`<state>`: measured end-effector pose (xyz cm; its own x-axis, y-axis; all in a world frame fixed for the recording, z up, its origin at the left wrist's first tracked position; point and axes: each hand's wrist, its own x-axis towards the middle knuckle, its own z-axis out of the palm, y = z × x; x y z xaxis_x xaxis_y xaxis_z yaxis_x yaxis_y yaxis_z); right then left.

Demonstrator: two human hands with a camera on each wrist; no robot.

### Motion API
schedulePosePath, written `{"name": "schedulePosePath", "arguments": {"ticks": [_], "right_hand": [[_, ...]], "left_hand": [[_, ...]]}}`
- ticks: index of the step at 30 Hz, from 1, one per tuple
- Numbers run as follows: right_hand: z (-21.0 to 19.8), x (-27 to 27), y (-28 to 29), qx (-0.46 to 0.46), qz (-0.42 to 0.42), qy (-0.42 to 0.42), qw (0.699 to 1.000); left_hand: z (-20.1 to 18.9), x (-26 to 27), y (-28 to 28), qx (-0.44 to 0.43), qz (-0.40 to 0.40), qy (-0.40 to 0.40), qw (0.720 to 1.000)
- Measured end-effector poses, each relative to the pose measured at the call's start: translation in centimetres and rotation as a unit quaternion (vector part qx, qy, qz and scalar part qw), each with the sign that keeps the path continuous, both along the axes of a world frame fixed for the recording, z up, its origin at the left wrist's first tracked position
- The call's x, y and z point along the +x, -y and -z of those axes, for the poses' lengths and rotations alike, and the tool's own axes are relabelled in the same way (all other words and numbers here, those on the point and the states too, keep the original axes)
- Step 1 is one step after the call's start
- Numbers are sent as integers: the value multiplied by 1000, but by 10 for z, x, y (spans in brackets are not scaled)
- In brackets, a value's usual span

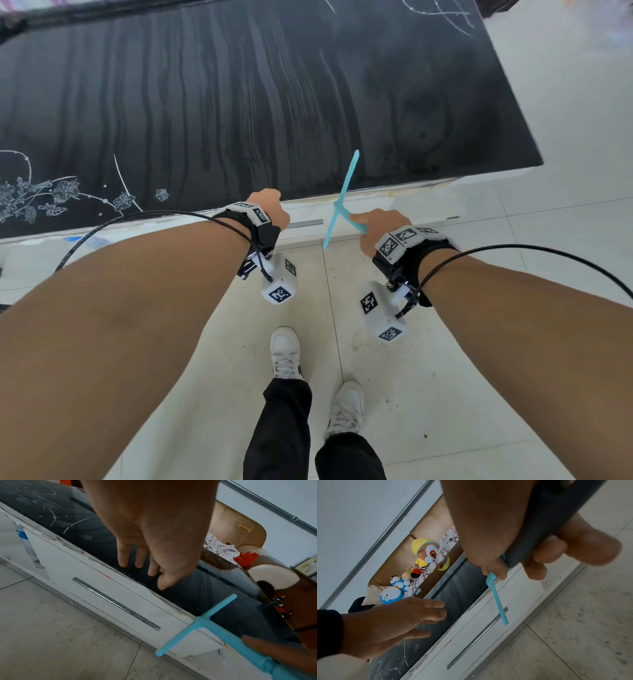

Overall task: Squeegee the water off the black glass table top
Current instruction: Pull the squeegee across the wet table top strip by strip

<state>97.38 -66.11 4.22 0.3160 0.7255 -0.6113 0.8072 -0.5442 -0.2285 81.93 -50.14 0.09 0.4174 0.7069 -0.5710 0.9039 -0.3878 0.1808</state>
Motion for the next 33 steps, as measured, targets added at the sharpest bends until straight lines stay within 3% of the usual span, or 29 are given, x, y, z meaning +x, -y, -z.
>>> {"name": "schedulePosePath", "arguments": {"ticks": [8,17,21,26,33], "right_hand": [[-49,17,-47,-39,-49,24,998],[-107,51,-130,-54,-32,28,998],[-121,75,-168,-18,-3,33,999],[-110,112,-220,25,83,14,996],[-62,175,-297,80,153,-28,985]], "left_hand": [[-41,29,-30,-33,2,2,999],[-96,68,-109,-43,32,22,998],[-113,92,-152,-34,38,37,998],[-116,134,-205,-8,27,67,997],[-94,190,-276,-23,-4,75,997]]}}
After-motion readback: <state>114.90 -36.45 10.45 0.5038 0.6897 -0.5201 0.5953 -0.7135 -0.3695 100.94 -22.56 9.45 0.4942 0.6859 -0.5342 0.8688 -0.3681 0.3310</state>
